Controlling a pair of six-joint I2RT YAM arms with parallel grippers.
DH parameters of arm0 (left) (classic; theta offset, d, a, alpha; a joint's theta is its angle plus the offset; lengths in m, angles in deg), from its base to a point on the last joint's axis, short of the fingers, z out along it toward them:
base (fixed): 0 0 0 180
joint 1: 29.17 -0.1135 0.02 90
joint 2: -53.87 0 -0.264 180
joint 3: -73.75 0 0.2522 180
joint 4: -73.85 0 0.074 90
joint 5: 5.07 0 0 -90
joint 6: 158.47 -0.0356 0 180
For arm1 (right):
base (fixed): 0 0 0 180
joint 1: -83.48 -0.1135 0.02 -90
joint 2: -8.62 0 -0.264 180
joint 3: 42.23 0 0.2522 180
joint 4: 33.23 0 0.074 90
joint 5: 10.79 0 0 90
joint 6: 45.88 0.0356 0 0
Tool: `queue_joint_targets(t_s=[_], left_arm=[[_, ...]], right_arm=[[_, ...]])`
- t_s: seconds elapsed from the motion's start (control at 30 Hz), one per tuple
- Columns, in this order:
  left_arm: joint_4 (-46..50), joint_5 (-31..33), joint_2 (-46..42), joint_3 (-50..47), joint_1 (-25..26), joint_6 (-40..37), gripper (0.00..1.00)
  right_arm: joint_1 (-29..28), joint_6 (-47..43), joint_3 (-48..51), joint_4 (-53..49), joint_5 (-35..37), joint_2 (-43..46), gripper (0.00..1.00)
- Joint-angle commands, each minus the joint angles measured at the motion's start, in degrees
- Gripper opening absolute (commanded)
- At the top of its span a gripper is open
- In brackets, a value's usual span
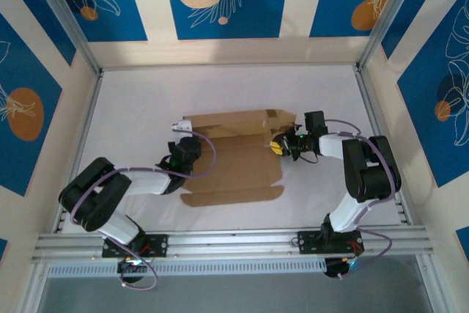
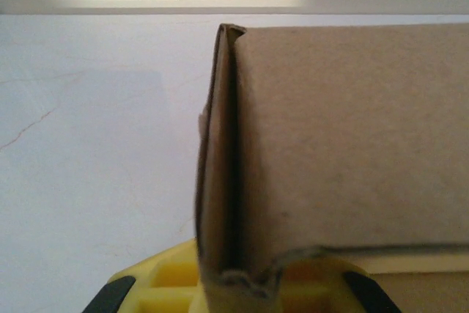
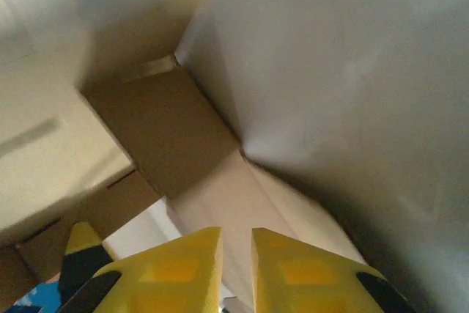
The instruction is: Fold the paper box
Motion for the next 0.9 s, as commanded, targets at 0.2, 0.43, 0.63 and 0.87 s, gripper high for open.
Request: queue_joint_targets(t_s=[0.2,0.43,0.63,0.87], left_arm=[[3.76,0.02,-0.19,-0.47,1.26,5.00,0.00],[6.76,3.98,-1.76,-1.09,1.63,6.76,0.00],[8.78,5.46,-1.15,-0.63,1.91,9.67,0.00],[8.71,7.17,-1.35,0.41,3.64,7.13,0.00]], right_arm=[[-2.68,5.01,1.62,8.34,-3.51,-3.82,0.20],[-1.23,-0.52,4.75,6.27,8.13,7.31,0.17],[-5.02,-11.04,10.69,14.26,26.27,18.22,0.10],[-3.35,-13.06,5.11,11.22,29.12,11.52,0.00]])
